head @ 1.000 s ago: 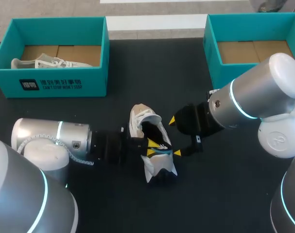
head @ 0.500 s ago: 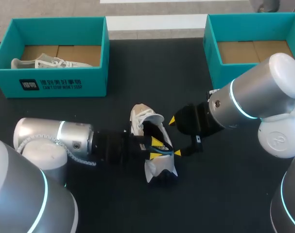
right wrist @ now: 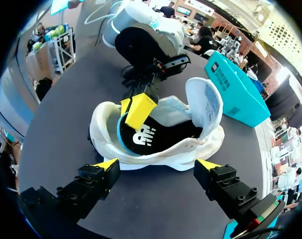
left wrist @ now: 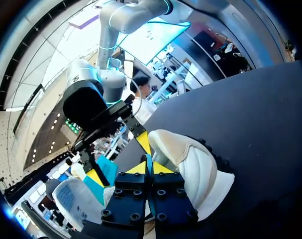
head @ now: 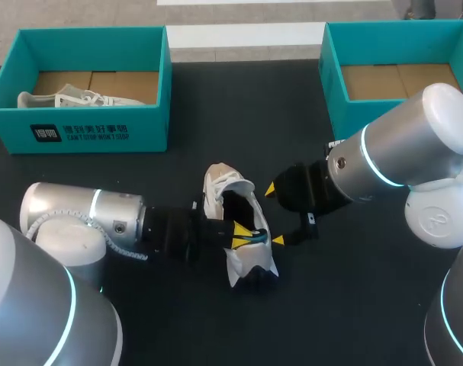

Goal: Take the shoe out of the shoebox, open the shoe tongue, remove and reinsert the insole, then place the shoe into the shoebox

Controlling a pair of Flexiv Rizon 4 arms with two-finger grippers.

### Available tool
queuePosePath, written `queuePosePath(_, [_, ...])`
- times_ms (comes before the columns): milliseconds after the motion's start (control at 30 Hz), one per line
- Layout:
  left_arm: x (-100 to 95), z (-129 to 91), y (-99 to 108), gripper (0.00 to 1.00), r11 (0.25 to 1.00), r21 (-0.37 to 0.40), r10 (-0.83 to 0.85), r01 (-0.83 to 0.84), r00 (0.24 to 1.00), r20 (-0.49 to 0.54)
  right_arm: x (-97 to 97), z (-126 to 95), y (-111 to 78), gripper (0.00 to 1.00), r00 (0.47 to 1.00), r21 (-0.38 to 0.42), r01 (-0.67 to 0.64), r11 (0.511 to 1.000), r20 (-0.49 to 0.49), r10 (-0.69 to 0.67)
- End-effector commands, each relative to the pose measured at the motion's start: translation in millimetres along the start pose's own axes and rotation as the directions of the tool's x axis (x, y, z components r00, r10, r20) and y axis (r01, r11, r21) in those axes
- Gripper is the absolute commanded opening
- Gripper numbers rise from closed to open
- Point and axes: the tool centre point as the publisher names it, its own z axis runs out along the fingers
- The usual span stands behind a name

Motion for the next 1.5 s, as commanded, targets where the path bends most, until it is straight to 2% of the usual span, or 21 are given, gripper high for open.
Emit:
queuePosePath(33, [-5.7,-7,-13,0.49,1.000,0.020,0.010,-0.011,1.000,0.016,0.8,1,0.0,1.00,1.000,-0.001,0.000,1.000,0.001,0.000])
queuePosePath(67, [-8.6,-7,-18,0.79,0.999,0.032,0.014,-0.015,1.000,0.021,0.8,1,0.0,1.00,1.000,-0.001,0.000,1.000,0.001,0.000])
queuePosePath(100, [-11.7,-8,-22,0.97,0.999,0.041,0.015,-0.017,1.000,0.027,0.8,1,0.0,1.00,1.000,-0.001,0.000,1.000,0.001,0.000])
queuePosePath(133, [-14.3,-8,-26,1.00,0.998,0.051,0.021,-0.022,0.999,0.030,0.8,1,0.0,1.00,1.000,-0.001,0.000,1.000,0.001,0.000])
queuePosePath(267, [-22.8,-12,-40,1.00,0.996,0.090,0.013,-0.015,1.000,0.024,0.8,1,0.0,1.00,1.000,-0.001,0.000,1.000,0.001,0.000])
queuePosePath(467, [-35.4,-23,-48,1.00,0.994,0.110,0.004,-0.003,1.000,-0.010,0.8,1,0.0,1.00,1.000,-0.001,0.000,1.000,0.001,0.000])
queuePosePath(567, [-44.0,-30,-52,1.00,0.993,0.115,0.017,-0.012,0.999,-0.044,0.8,1,0.0,1.00,1.000,-0.001,0.000,1.000,0.001,0.000])
queuePosePath(667, [-55.6,-39,-53,1.00,0.994,0.107,0.047,-0.036,0.993,-0.106,0.8,1,0.0,1.00,1.000,-0.001,0.000,1.000,0.001,0.000])
queuePosePath(733, [-64.7,-45,-52,1.00,0.991,0.130,0.060,-0.038,0.984,-0.168,0.8,1,0.0,1.00,1.000,-0.001,0.000,1.000,0.001,0.000])
queuePosePath(767, [-69.5,-48,-52,1.00,0.990,0.128,0.085,-0.059,0.974,-0.208,0.8,1,0.0,1.00,1.000,-0.001,0.000,1.000,0.001,0.000])
queuePosePath(800, [-71.4,-50,-53,1.00,0.985,0.158,0.116,-0.075,0.957,-0.267,0.8,1,0.0,1.00,1.000,-0.001,0.000,1.000,0.001,0.000])
queuePosePath(967, [-85.7,-59,-52,1.00,0.984,0.137,0.160,-0.117,0.916,-0.368,0.8,1,0.0,1.00,1.000,-0.001,0.000,1.000,0.001,0.000])
queuePosePath(1133, [-87.5,-63,-47,1.00,0.983,0.153,0.169,-0.102,0.829,-0.534,0.8,1,0.0,1.00,1.000,-0.001,0.000,1.000,0.001,0.000])
queuePosePath(1367, [-97.2,-72,-43,1.00,0.989,0.065,0.139,-0.131,0.694,-0.706,-1.0,-27,-21.6,1.00,0.999,0.046,-0.039,0.998,-0.018,0.040])
queuePosePath(1500, [-97.2,-72,-43,1.00,0.989,0.065,0.139,-0.131,0.694,-0.706,-5.2,-46,-31.9,1.00,0.999,0.073,-0.038,0.997,-0.030,0.040])
